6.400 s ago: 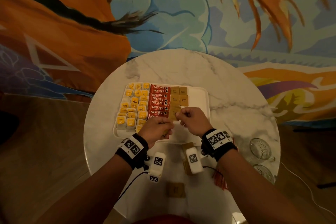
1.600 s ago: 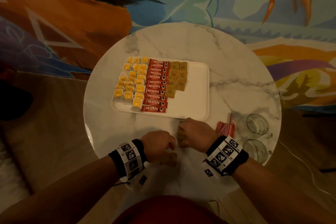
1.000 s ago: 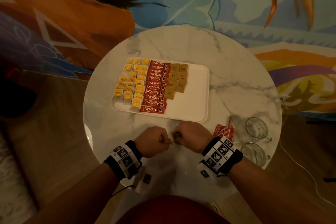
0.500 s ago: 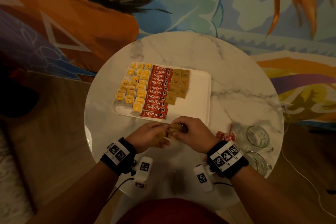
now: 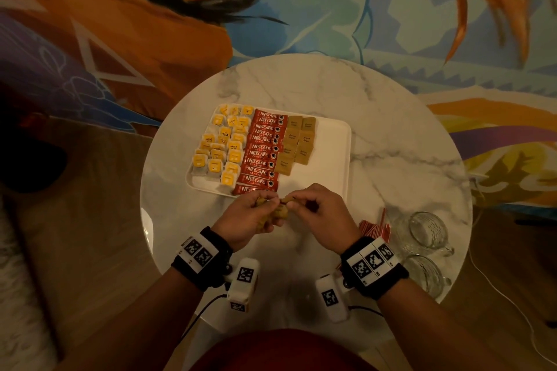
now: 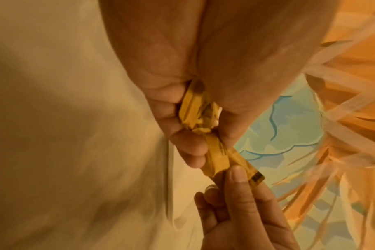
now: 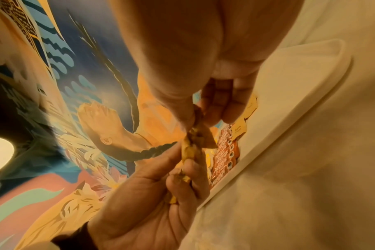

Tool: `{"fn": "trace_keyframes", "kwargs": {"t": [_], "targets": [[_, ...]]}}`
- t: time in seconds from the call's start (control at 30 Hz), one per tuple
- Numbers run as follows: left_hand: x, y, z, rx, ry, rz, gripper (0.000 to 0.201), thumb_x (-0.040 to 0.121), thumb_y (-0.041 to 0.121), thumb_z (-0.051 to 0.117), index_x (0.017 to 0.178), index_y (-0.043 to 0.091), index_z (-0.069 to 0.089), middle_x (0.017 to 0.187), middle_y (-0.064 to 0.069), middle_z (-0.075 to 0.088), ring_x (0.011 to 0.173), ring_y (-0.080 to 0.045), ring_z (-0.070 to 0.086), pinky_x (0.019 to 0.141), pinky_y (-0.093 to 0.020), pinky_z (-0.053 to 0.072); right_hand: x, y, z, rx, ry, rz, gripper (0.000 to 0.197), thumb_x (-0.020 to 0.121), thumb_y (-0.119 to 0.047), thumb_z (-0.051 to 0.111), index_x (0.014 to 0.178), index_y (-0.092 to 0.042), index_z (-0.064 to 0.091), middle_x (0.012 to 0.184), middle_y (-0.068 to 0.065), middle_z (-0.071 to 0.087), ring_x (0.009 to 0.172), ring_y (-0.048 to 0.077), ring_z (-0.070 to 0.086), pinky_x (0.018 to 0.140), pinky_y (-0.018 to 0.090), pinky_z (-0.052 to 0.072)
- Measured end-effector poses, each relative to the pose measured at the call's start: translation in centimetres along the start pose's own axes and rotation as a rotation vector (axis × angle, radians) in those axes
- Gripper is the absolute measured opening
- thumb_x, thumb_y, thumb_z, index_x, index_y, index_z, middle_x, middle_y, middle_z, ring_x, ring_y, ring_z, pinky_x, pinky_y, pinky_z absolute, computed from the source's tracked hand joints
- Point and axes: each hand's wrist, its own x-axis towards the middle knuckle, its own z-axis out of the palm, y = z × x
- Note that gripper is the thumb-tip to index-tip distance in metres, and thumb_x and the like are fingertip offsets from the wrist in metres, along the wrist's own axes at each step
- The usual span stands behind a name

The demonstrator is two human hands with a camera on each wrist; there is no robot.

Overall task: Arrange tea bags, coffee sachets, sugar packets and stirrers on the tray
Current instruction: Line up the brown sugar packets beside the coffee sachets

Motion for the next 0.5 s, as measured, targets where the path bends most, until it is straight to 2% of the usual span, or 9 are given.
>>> {"fn": "trace_keyframes", "kwargs": {"t": [0.07,0.17,0.3,0.4,0.5], "targets": [[0.09,-0.02,0.08,-0.014,0.052,-0.001,0.015,0.098,0.015,0.061,0.111,0.006,0.060,0.090,-0.009,0.069,0.071,-0.019,0.068,0.060,-0.025,0.052,0.08,-0.05,0.03,0.025,0.070,0.003,0.009,0.089,-0.023,0.075,0.095,-0.028,0.072,0.085,-0.008,0.062,0.081,0.010,0.059,0.073,0.028,0.051],[0.17,0.04,0.10,0.035,0.054,0.008,0.009,0.097,0.013,0.062,0.102,0.006,0.063,0.089,-0.008,0.067,0.070,-0.018,0.067,0.060,-0.026,0.052,0.11,-0.33,0.03,0.064,0.095,-0.015,0.009,0.087,-0.015,0.075,0.090,-0.020,0.069,0.087,-0.006,0.063,0.080,0.009,0.059,0.071,0.017,0.048],[0.13,0.19,0.13,0.107,0.000,0.053,0.027,0.102,0.022,0.055,0.116,0.002,0.068,0.084,-0.003,0.069,0.072,-0.014,0.064,0.060,-0.023,0.051,0.17,-0.42,0.08,0.081,0.110,-0.069,0.012,0.087,-0.005,0.074,0.094,-0.014,0.073,0.091,-0.005,0.063,0.086,0.007,0.061,0.076,0.014,0.049],[0.24,0.57,0.32,0.111,0.009,0.110,0.029,0.102,0.024,0.055,0.117,0.005,0.071,0.086,-0.006,0.066,0.067,-0.009,0.059,0.057,-0.021,0.049,0.33,0.00,0.21,0.027,0.078,-0.090,0.022,0.088,-0.002,0.071,0.103,-0.016,0.077,0.096,-0.006,0.063,0.092,0.006,0.063,0.083,0.017,0.053],[0.56,0.80,0.24,0.123,0.039,0.129,0.026,0.100,0.024,0.058,0.112,0.006,0.073,0.085,-0.007,0.065,0.066,-0.011,0.058,0.056,-0.023,0.048,0.47,0.26,0.16,-0.055,0.064,-0.149,0.026,0.089,0.001,0.067,0.107,-0.016,0.078,0.101,-0.004,0.064,0.096,0.005,0.062,0.086,0.016,0.051]]}}
